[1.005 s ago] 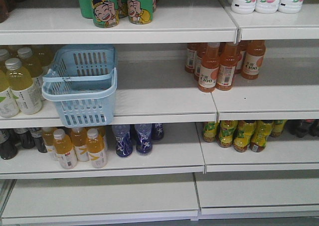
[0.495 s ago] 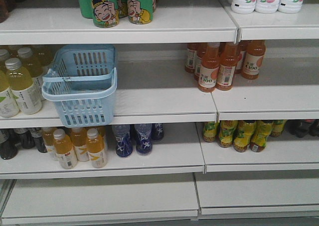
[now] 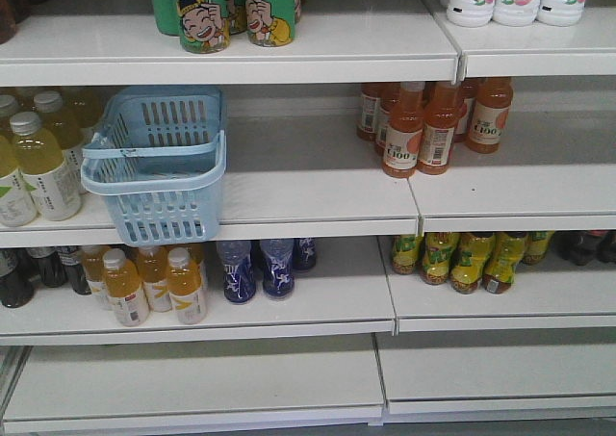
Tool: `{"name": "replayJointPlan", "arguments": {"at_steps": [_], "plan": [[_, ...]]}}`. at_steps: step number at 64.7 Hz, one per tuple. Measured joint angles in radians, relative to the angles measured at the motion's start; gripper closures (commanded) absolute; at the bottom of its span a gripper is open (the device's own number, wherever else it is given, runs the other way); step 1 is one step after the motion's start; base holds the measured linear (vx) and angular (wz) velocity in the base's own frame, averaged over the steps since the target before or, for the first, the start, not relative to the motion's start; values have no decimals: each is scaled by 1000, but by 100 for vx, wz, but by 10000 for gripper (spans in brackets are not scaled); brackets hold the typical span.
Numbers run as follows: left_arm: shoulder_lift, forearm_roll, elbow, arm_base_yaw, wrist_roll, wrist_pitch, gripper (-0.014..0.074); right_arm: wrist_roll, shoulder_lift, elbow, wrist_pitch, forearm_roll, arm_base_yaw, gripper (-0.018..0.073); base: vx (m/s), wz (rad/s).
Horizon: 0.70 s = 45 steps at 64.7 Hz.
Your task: Place coke in basket with both arms
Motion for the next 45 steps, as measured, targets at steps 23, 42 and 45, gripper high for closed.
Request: {"name": "replayJointPlan", "arguments": {"at_steps": [23,42,45], "plan": [[344,-457,-173,-1,-12,24,79,0,0,0,0,0,0,568,0,0],[647,-702,-345,-2,-12,145,84,0,0,0,0,0,0,568,0,0],[685,-717,-366,-2,-12,152,91,0,0,0,0,0,0,568,0,0]]}}
